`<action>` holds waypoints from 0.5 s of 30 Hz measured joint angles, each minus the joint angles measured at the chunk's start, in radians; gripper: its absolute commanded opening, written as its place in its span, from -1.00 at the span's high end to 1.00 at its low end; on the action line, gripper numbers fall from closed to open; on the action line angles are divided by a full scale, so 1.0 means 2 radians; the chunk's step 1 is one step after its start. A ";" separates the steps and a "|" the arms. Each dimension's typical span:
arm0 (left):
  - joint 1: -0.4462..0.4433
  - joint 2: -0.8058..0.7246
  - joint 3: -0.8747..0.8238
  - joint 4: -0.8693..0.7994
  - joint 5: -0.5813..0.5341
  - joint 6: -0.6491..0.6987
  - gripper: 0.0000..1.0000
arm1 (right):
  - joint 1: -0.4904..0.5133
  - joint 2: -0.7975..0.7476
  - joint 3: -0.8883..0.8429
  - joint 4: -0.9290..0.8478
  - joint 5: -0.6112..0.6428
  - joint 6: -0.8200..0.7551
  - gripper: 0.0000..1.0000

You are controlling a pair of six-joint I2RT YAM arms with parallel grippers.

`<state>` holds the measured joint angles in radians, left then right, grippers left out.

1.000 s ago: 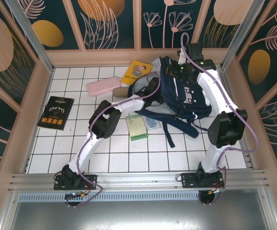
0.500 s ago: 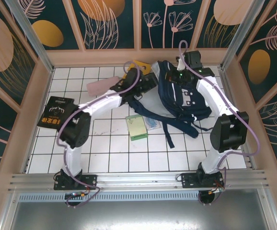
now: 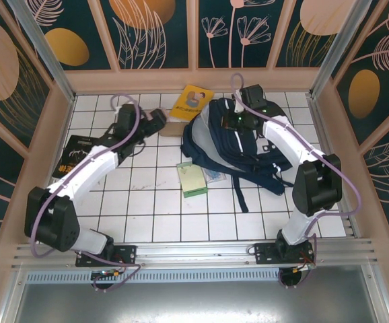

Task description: Pack the student bag

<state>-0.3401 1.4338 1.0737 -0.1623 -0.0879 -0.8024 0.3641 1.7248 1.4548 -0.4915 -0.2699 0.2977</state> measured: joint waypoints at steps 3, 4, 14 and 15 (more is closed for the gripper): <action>0.071 -0.007 -0.025 -0.028 -0.013 0.026 -0.97 | 0.008 0.000 -0.007 0.003 0.006 0.000 1.00; 0.094 -0.007 -0.029 -0.040 -0.017 0.033 -0.97 | 0.011 0.000 -0.008 0.003 0.008 0.000 1.00; 0.253 0.069 -0.035 -0.060 -0.013 0.065 -0.97 | 0.022 0.000 -0.021 0.017 0.014 0.000 1.00; 0.266 0.088 -0.035 -0.057 -0.008 0.065 -0.97 | 0.022 0.000 -0.023 0.018 0.014 0.000 1.00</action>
<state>0.1921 1.6100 1.0039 -0.2764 -0.1047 -0.6731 0.4088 1.7248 1.4097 -0.4549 -0.2428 0.2981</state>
